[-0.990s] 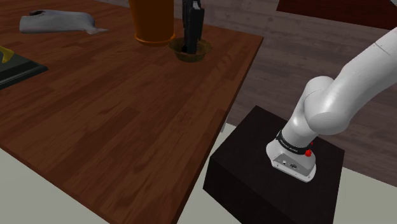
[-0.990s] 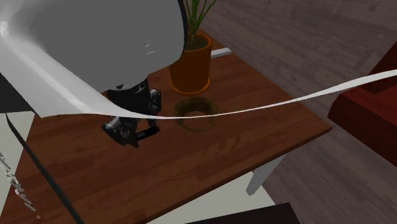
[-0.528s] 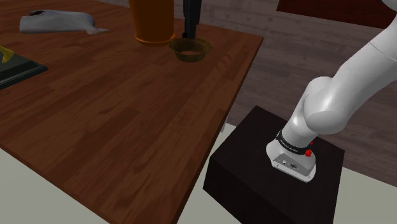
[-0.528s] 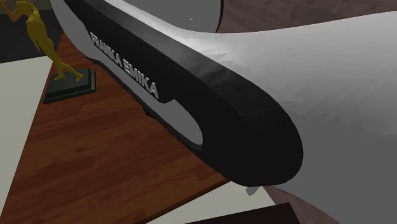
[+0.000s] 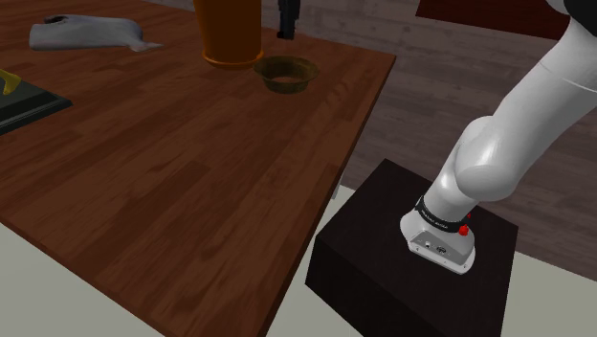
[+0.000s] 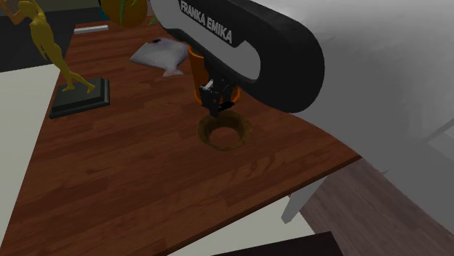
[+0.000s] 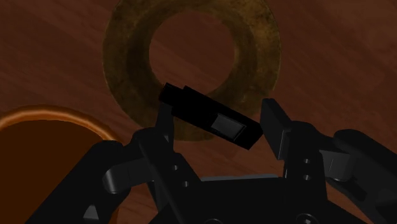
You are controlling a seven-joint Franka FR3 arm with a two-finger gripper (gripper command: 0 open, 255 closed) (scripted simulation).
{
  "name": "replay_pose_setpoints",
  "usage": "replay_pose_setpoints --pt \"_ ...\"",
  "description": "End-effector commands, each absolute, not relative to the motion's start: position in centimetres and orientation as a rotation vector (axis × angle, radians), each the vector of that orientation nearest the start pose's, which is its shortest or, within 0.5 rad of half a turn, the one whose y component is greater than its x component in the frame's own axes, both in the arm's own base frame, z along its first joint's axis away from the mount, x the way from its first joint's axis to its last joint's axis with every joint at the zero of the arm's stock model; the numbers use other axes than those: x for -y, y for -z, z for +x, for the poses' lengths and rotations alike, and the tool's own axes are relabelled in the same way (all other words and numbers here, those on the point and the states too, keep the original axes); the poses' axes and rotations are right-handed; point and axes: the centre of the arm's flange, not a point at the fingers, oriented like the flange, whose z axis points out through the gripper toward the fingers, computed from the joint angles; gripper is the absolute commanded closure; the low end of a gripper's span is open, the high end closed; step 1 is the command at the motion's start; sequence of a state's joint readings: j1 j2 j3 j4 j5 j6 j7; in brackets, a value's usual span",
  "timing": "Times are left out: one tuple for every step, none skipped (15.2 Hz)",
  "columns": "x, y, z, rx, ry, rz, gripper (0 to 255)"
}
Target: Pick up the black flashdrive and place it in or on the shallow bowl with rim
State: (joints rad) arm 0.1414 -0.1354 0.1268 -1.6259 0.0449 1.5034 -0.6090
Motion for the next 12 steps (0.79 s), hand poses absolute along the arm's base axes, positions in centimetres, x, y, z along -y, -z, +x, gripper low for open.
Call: replay_pose_setpoints --pt "-13.7 -65.9 48.8 1.328 0.026 -2.819 255" --pt "-13.7 -65.4 48.8 1.328 0.026 -2.819 255" --pt "-13.7 -64.8 48.8 1.328 0.026 -2.819 255" --pt "-13.7 -64.3 48.8 1.328 0.026 -2.819 255" --pt "-13.7 -63.8 48.8 1.328 0.026 -2.819 255" --pt "-13.7 -63.2 48.8 1.328 0.026 -2.819 255" --pt "-13.7 -62.7 48.8 1.328 0.026 -2.819 255" --pt "-13.7 -62.2 48.8 1.328 0.026 -2.819 255" --pt "-13.7 -61.7 48.8 1.328 0.026 -2.819 255" --pt "-13.7 -61.1 48.8 1.328 0.026 -2.819 255" --pt "-13.7 -60.6 48.8 1.328 0.026 -2.819 255" --pt "-13.7 -60.1 48.8 1.328 0.026 -2.819 255"
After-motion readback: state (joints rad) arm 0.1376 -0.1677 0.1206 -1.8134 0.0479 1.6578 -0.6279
